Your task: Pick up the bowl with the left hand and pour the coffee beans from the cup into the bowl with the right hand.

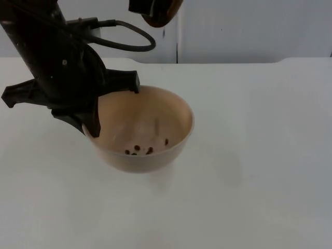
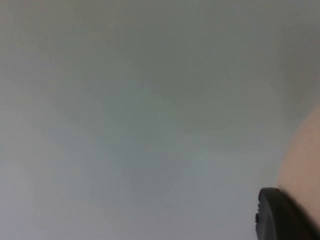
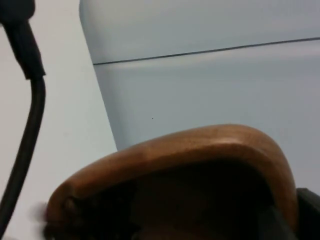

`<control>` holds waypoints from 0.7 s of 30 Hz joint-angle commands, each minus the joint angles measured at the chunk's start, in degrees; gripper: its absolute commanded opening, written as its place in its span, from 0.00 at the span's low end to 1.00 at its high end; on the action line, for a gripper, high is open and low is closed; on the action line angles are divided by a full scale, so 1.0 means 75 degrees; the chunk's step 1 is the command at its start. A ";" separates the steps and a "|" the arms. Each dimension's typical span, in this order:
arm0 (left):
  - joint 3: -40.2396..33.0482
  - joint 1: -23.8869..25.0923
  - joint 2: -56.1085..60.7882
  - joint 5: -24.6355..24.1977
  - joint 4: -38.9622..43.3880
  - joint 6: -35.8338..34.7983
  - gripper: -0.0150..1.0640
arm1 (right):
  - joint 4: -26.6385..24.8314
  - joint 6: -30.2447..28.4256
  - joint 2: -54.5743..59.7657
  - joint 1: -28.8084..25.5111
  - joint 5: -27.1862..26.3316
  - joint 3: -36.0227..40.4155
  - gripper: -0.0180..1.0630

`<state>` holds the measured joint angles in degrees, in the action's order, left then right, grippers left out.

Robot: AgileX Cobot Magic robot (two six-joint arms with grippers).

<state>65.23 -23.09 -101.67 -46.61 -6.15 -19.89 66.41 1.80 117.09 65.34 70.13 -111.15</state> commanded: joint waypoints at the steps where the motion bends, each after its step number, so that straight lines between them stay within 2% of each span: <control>1: 0.0033 -0.0037 0.0072 0.0043 -0.0095 -0.0065 0.01 | 0.0415 0.0134 -0.0099 0.0085 -0.0022 0.0129 0.02; 5: 0.0033 -0.0037 0.0072 0.0027 -0.0095 -0.0065 0.01 | 0.0742 0.0243 -0.0099 0.0160 -0.0022 0.0304 0.02; 21: 0.0033 -0.0037 0.0072 0.0010 -0.0095 -0.0065 0.01 | 0.0913 0.0493 -0.0099 0.0160 -0.0022 0.0448 0.02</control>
<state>65.23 -23.09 -101.67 -46.72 -6.15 -19.89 72.00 4.57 116.96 66.11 70.26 -108.06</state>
